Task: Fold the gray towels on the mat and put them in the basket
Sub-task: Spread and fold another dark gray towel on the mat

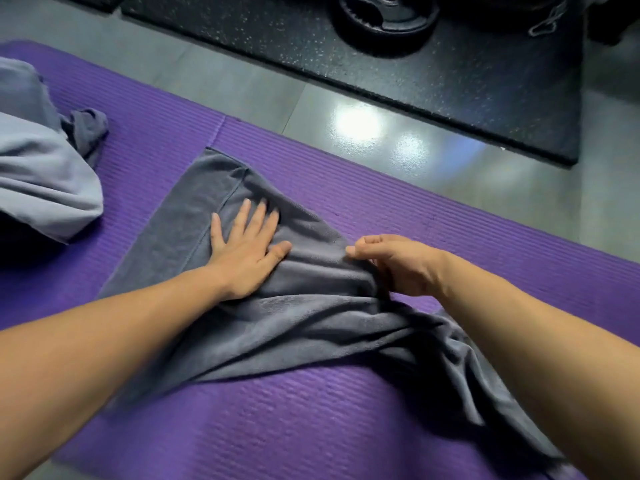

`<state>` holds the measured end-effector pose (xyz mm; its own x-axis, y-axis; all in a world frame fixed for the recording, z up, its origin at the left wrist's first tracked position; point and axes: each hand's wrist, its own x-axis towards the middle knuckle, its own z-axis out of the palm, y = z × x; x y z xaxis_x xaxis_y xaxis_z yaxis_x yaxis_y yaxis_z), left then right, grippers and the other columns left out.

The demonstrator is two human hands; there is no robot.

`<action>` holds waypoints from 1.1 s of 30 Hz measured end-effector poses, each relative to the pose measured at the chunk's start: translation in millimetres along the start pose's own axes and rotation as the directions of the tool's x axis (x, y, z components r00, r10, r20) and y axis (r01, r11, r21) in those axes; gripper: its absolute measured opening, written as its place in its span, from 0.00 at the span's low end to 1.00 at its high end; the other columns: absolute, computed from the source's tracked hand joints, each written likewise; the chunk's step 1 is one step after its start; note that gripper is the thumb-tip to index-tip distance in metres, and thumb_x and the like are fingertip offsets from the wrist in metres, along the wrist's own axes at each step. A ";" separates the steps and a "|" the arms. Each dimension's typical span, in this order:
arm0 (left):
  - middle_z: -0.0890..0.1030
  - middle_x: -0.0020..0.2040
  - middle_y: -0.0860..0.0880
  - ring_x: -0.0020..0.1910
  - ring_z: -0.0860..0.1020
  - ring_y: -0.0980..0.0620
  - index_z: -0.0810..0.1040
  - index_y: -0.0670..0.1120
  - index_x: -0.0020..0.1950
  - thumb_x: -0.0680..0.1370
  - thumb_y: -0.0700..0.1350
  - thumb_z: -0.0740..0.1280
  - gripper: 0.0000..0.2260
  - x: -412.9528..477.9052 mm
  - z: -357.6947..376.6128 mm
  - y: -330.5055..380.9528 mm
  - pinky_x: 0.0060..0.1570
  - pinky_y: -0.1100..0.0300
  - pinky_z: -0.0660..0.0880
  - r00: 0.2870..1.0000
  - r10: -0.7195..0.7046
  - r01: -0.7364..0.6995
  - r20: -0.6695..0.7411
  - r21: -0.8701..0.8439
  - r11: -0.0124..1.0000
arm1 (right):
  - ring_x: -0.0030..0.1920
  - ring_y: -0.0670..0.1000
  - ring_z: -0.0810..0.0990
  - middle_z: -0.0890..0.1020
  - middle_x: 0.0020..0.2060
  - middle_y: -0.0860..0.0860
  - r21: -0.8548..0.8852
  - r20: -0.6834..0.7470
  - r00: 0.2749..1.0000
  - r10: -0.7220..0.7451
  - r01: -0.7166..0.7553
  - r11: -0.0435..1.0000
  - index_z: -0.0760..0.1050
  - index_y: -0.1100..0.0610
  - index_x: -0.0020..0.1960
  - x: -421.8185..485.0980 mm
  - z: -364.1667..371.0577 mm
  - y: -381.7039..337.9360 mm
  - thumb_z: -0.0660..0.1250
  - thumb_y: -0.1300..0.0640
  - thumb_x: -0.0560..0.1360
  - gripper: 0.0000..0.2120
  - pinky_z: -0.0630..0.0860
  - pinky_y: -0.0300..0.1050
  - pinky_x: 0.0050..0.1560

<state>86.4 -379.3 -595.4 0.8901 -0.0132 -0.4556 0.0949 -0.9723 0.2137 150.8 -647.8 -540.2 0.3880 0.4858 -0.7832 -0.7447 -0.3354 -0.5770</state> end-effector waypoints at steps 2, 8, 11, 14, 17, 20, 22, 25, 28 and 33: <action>0.31 0.81 0.56 0.78 0.27 0.54 0.36 0.57 0.82 0.75 0.71 0.35 0.37 0.3 -2.4 1.6 0.72 0.34 0.28 1.000 -0.009 0.009 0.022 0.014 1.000 | 0.28 0.46 0.73 0.76 0.30 0.50 -0.334 -0.133 0.991 -0.030 -0.016 0.943 0.75 0.54 0.39 -8.2 -19.9 -0.6 0.74 0.50 0.75 0.12 0.68 0.37 0.28; 0.28 0.79 0.57 0.76 0.25 0.54 0.35 0.58 0.81 0.79 0.69 0.42 0.35 -1.1 -6.0 6.0 0.72 0.35 0.27 0.997 -0.040 0.036 0.073 0.048 0.998 | 0.27 0.46 0.70 0.74 0.26 0.47 -0.390 0.005 0.999 0.045 -0.040 0.920 0.77 0.53 0.29 -56.8 -77.4 11.0 0.70 0.53 0.77 0.18 0.65 0.39 0.30; 0.26 0.77 0.58 0.76 0.25 0.54 0.34 0.59 0.81 0.79 0.71 0.43 0.35 -2.2 -9.9 10.5 0.72 0.37 0.27 0.992 -0.063 0.057 0.109 0.053 0.997 | 0.33 0.47 0.73 0.77 0.32 0.50 -0.122 -0.010 0.996 -0.089 0.087 0.989 0.76 0.54 0.37 -65.1 -87.6 26.9 0.71 0.53 0.73 0.09 0.69 0.40 0.37; 0.33 0.81 0.56 0.80 0.31 0.52 0.41 0.60 0.82 0.76 0.76 0.42 0.39 6.7 -26.0 5.2 0.75 0.36 0.33 0.975 -0.090 0.078 0.204 0.068 0.995 | 0.32 0.48 0.71 0.74 0.33 0.52 0.094 -0.116 0.979 -0.166 0.177 0.980 0.73 0.55 0.40 -65.0 -86.0 41.0 0.73 0.55 0.73 0.09 0.66 0.42 0.35; 0.61 0.81 0.45 0.81 0.56 0.44 0.67 0.48 0.78 0.72 0.78 0.43 0.47 21.4 -72.6 28.6 0.78 0.45 0.53 0.946 -0.104 0.086 0.308 0.072 0.994 | 0.29 0.47 0.74 0.77 0.31 0.49 0.160 -0.208 0.956 -0.209 0.244 0.957 0.76 0.54 0.40 -64.5 -81.7 49.6 0.71 0.60 0.77 0.07 0.69 0.39 0.31; 0.78 0.67 0.42 0.65 0.76 0.43 0.77 0.43 0.66 0.82 0.62 0.59 0.25 21.0 -109.5 89.7 0.66 0.53 0.71 0.978 -0.054 0.042 0.202 0.064 0.997 | 0.33 0.49 0.72 0.78 0.34 0.52 0.134 -0.202 0.942 -0.267 0.297 0.945 0.83 0.54 0.39 -68.0 -74.5 54.6 0.75 0.59 0.71 0.03 0.66 0.43 0.36; 0.80 0.64 0.48 0.61 0.78 0.48 0.77 0.48 0.69 0.82 0.51 0.63 0.16 15.4 -112.3 137.3 0.62 0.58 0.71 0.977 0.160 -0.157 0.141 -0.034 0.987 | 0.34 0.50 0.76 0.80 0.35 0.52 0.059 -0.198 0.940 -0.279 0.296 0.953 0.83 0.55 0.42 -72.8 -68.8 52.4 0.74 0.60 0.74 0.03 0.72 0.42 0.36; 0.84 0.55 0.57 0.52 0.81 0.57 0.81 0.50 0.64 0.81 0.44 0.67 0.13 1.6 -95.4 193.1 0.56 0.63 0.74 0.868 0.436 -0.366 0.237 -0.287 0.885 | 0.37 0.49 0.81 0.83 0.38 0.53 0.050 -0.147 0.932 -0.331 0.342 0.939 0.81 0.59 0.48 -83.8 -63.4 48.1 0.71 0.62 0.77 0.01 0.78 0.41 0.39; 0.83 0.40 0.56 0.36 0.78 0.58 0.84 0.48 0.54 0.80 0.43 0.70 0.05 -7.6 -86.0 204.2 0.39 0.64 0.76 0.852 0.464 -0.322 0.241 -0.458 0.829 | 0.34 0.48 0.79 0.82 0.35 0.51 -0.006 -0.133 0.927 -0.350 0.352 0.936 0.82 0.56 0.45 -95.1 -63.2 49.5 0.72 0.59 0.77 0.03 0.75 0.40 0.34; 0.80 0.33 0.55 0.29 0.74 0.61 0.84 0.43 0.46 0.78 0.41 0.73 0.03 -10.9 -90.5 186.6 0.34 0.67 0.72 0.915 0.356 -0.223 0.190 -0.497 0.839 | 0.36 0.50 0.76 0.80 0.36 0.53 -0.181 -0.084 0.950 -0.300 0.281 0.942 0.80 0.56 0.43 -111.7 -66.1 53.6 0.75 0.53 0.75 0.08 0.73 0.41 0.36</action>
<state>134.8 -539.5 -472.4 0.7635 -0.4022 -0.5052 0.1028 -0.6967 0.7100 103.5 -773.3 -499.0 0.6374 0.4947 -0.5908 -0.4945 -0.3254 -0.8060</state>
